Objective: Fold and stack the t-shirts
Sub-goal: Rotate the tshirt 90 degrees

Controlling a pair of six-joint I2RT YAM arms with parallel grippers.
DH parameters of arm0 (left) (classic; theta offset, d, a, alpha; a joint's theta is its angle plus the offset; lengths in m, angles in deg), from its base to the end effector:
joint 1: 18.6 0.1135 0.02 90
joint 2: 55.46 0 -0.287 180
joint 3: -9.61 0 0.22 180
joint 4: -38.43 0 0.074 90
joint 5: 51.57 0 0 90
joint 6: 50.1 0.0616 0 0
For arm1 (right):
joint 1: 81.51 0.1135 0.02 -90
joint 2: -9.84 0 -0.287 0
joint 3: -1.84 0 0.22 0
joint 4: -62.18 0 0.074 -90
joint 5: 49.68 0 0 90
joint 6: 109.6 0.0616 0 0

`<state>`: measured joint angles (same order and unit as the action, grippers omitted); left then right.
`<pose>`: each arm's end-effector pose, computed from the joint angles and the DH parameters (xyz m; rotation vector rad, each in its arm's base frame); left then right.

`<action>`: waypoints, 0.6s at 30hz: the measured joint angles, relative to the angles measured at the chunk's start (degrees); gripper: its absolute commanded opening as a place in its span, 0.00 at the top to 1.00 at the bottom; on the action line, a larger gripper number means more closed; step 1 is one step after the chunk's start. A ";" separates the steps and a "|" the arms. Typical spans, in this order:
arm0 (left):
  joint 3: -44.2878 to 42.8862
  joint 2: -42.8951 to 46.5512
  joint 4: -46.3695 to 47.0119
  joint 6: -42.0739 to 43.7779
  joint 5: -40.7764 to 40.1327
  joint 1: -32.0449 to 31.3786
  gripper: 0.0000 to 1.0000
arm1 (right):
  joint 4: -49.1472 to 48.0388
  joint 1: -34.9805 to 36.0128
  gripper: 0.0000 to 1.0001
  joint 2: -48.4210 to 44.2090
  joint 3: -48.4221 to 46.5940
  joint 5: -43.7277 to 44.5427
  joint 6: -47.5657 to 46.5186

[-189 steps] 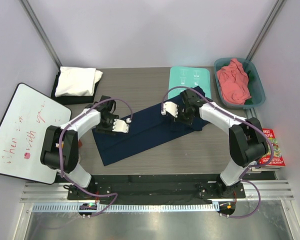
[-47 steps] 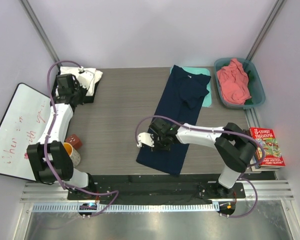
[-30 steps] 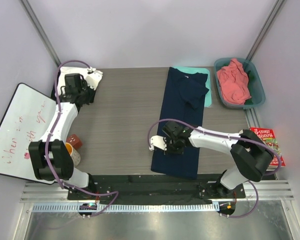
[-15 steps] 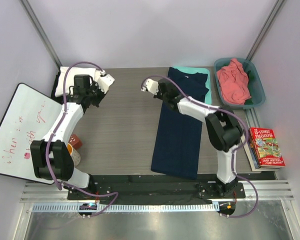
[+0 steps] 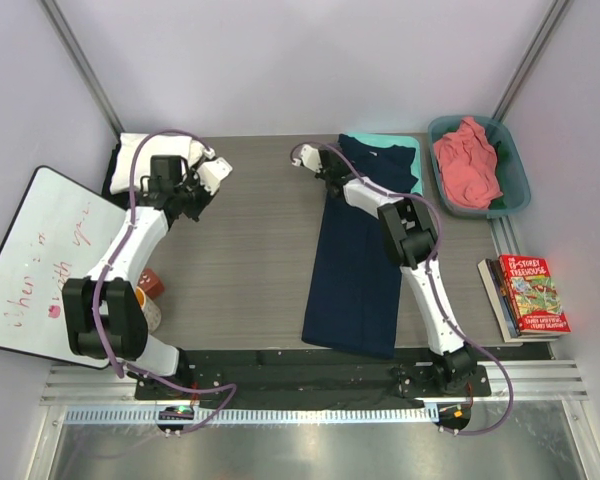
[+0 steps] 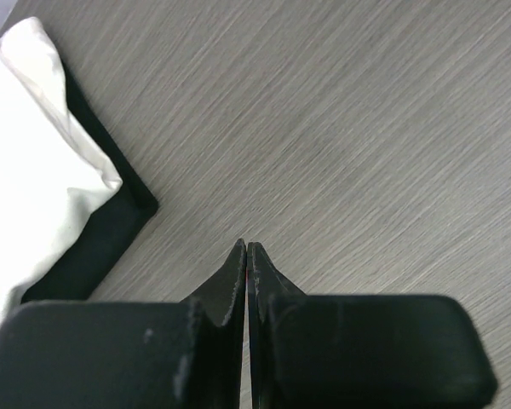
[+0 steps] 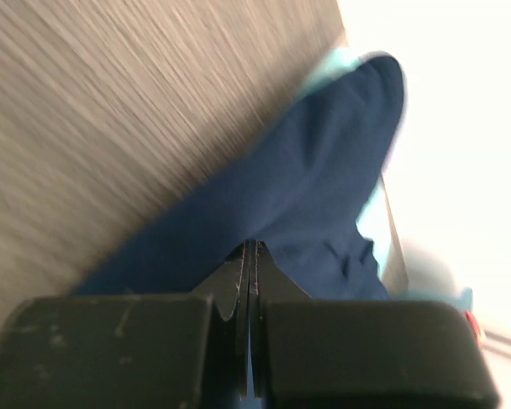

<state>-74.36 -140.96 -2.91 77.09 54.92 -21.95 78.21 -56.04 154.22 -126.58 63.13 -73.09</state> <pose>0.3134 -0.0359 0.3032 0.9239 2.0862 -0.0266 0.5301 0.2260 0.1509 -1.1811 1.8120 -0.7092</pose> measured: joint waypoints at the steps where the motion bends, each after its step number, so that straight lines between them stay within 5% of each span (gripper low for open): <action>1: 0.17 0.00 -0.15 0.37 -0.04 0.00 1.00 | 0.33 0.00 0.99 1.14 -1.49 -0.22 -0.09; 10: 0.26 -0.74 -0.57 1.25 -1.29 0.00 0.97 | 5.70 0.11 0.99 7.41 -13.20 -5.70 1.05; 11: 0.26 -1.05 -0.59 1.29 -1.36 0.00 0.88 | 6.12 0.20 0.99 7.54 -13.60 -6.82 1.49; 12: 0.26 -1.38 -0.63 1.31 -1.42 0.00 0.66 | 6.38 0.31 0.99 7.54 -13.81 -7.89 1.90; 14: 0.26 -2.03 -0.63 1.70 -1.53 0.00 0.58 | 6.93 0.68 0.99 7.54 -14.29 -10.05 2.84; 18: 0.26 -3.50 -0.74 1.01 -1.90 0.00 0.19 | 7.89 2.49 0.99 7.72 -15.52 -14.27 4.63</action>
<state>-74.09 -144.45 -3.66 78.09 53.02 -21.95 86.10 -53.54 161.93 -142.10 48.85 -68.46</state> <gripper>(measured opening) 0.611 0.018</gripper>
